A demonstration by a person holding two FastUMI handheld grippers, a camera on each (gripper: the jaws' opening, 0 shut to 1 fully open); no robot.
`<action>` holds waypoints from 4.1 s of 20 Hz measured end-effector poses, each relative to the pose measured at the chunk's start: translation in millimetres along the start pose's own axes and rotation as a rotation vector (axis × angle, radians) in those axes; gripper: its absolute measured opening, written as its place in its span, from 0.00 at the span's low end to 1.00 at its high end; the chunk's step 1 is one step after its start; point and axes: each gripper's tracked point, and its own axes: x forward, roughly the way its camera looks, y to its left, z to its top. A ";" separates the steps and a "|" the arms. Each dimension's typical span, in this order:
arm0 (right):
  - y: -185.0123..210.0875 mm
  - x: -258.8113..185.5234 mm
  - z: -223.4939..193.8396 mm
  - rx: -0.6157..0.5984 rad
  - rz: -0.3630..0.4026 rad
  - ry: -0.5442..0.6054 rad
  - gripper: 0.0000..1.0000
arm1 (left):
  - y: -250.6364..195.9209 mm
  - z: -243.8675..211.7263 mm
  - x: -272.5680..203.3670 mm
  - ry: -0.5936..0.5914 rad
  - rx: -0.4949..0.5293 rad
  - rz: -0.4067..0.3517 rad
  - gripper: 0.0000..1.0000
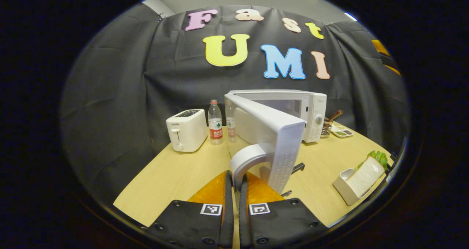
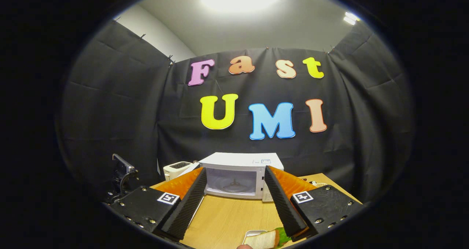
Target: Open the microwave oven with the left hand, put the food in, and close the microwave oven.
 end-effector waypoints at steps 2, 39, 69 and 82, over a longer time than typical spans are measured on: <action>9.2 2.0 -3.4 0.003 -0.020 0.001 0.96 | 8.7 0.2 0.0 -0.004 0.005 -0.023 0.12; -130.3 -21.0 -246.7 0.349 0.039 0.870 0.98 | -36.5 182.4 -138.0 -0.367 0.032 0.179 1.00; -91.6 -17.6 -230.9 0.523 0.276 0.948 0.25 | -15.4 199.0 -123.0 -0.396 -0.050 0.316 0.97; -25.1 90.8 -179.8 0.667 0.197 0.708 0.25 | 86.7 227.0 -92.0 -0.442 -0.044 0.307 0.96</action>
